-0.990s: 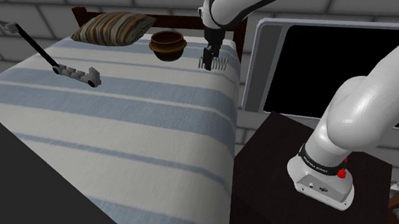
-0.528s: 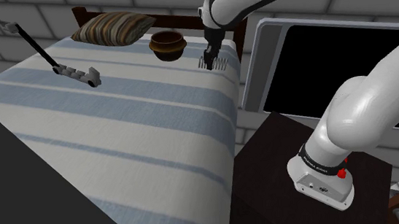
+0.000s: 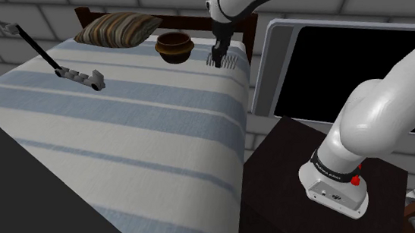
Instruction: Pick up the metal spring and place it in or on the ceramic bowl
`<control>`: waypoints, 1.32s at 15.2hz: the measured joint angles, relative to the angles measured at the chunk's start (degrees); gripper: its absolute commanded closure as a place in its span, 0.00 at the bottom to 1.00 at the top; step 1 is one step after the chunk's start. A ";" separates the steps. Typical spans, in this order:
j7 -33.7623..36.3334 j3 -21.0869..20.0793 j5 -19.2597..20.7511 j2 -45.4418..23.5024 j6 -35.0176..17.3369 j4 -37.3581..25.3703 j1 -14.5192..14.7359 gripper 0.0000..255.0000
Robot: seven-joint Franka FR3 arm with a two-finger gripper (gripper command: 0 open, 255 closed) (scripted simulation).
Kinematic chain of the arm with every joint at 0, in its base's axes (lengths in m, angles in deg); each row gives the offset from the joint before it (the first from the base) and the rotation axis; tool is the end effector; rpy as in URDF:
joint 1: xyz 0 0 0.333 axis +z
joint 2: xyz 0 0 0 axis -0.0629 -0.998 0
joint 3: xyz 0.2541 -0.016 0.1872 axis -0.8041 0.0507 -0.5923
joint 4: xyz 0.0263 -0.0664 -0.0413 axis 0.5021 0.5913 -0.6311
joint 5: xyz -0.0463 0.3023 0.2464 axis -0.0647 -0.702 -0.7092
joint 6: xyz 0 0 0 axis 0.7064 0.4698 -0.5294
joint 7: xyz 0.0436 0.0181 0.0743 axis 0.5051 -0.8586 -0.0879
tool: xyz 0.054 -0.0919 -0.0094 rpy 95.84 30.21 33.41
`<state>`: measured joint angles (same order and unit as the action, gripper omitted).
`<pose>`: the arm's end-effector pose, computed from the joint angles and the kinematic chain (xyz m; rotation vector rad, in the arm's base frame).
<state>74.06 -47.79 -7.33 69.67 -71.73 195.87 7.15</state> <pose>0.4740 -0.0088 0.4710 2.9909 0.4658 0.1585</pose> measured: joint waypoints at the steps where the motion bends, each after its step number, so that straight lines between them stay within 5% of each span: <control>1: -0.04 -0.03 -0.04 0.34 0.70 -0.36 0.02 1.00; 20: -1.45 -0.36 -0.78 2.16 15.41 -13.31 0.24 1.00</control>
<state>72.61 -48.15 -8.11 71.83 -56.32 182.56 7.39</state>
